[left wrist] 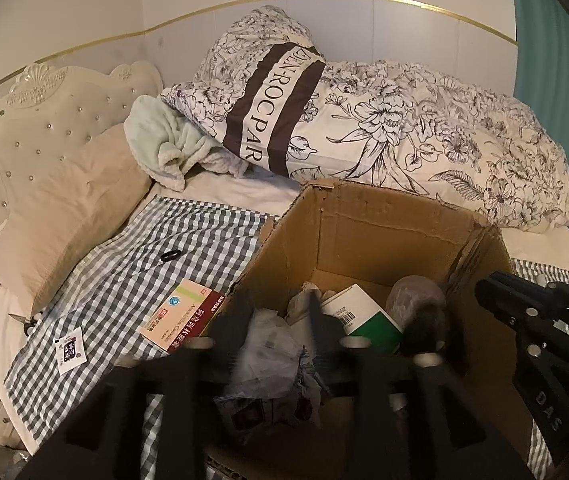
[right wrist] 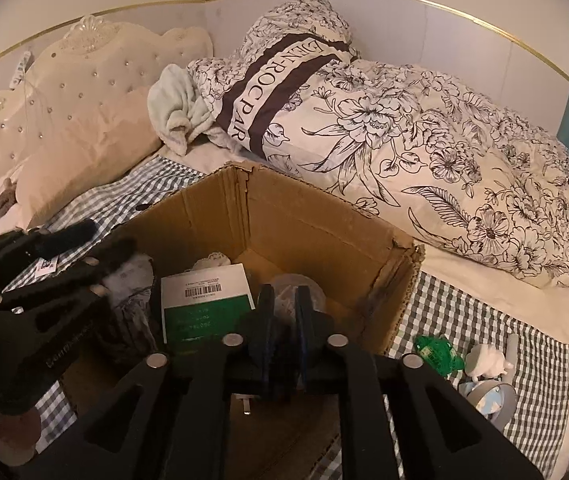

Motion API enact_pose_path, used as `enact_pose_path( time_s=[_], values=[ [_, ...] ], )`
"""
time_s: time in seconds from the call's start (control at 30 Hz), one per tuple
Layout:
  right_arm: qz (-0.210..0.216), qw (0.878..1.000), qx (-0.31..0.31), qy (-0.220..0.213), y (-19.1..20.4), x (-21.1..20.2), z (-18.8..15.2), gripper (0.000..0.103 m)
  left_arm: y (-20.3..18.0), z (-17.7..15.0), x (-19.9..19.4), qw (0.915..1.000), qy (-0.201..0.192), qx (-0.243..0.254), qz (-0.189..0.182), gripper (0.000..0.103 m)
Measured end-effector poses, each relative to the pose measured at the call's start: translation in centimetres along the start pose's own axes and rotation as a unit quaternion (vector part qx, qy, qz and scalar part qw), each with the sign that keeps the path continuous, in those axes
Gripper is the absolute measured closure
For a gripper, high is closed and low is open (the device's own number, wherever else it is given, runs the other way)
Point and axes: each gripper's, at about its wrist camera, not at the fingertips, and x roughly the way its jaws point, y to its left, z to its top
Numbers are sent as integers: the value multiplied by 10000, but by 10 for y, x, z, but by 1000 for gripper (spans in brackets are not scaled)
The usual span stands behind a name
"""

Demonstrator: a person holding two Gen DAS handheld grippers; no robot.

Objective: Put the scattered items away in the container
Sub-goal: 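Open the left tool to drop the white bottle while the right tool releases the black cup into the box, then move both tools back over the remaining items on the checkered cloth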

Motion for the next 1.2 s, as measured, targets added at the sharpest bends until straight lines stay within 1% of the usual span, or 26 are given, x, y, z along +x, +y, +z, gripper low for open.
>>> enact_pose_path(
  time_s=[0.03, 0.07, 0.1, 0.13, 0.17, 0.23, 0.3, 0.4, 0.57, 0.7, 0.8, 0.87, 0.9, 1.0, 1.1, 1.2],
  values=[
    [-2, 10000, 11, -31, -1, -3, 0, 77, 0, 1, -3, 10000, -72, -20, 23, 29],
    [-5, 10000, 33, -76, -3, -7, 0, 71, 0, 2, -7, 9999, -138, -35, 38, 28],
    [-15, 9999, 60, -119, -5, -11, 0, 70, 0, 4, -11, 9998, -187, -46, 36, 27],
    [-29, 9998, 86, -154, -7, -15, 0, 70, -1, 5, -15, 9997, -223, -55, 31, 21],
    [-47, 9997, 119, -199, -10, -20, 1, 69, -2, 6, -18, 9996, -264, -65, 37, 13],
    [-86, 9994, 172, -275, -15, -28, 2, 66, -4, 8, -27, 9991, -401, -81, 87, 4],
    [-111, 9989, 241, -380, -21, -38, 2, 55, -6, 10, -35, 9989, -468, -69, 79, 1],
    [-142, 9973, 355, -622, -28, -58, 3, 43, -8, 13, -45, 9986, -525, -53, -7, 0],
    [-184, 9943, 465, -939, -39, -91, 3, 31, -14, 16, -63, 9982, -588, -51, -142, 0],
    [-226, 9921, 498, -1125, -46, -116, 0, 18, -18, 15, -76, 9984, -549, -101, 12, 0],
    [-315, 9902, 524, -1255, -51, -136, -4, 11, -22, 16, -88, 9981, -609, -68, 103, 0],
    [-406, 9890, 535, -1318, -55, -150, -8, 7, -25, 15, -96, 9979, -653, -55, 14, 0],
    [-458, 9885, 538, -1336, -58, -155, -10, 4, -28, 15, -101, 9977, -674, -35, -91, 0],
    [-632, 9868, 546, -1389, -66, -172, -16, 0, -37, 12, -114, 9969, -714, 72, -313, 0],
    [-913, 9835, 537, -1464, -76, -188, -22, 0, -52, 11, -127, 9960, -827, 243, -252, 0],
    [-1050, 9805, 572, -1561, -89, -204, -29, 0, -66, 10, -138, 9950, -895, 368, -231, 0]
  ],
)
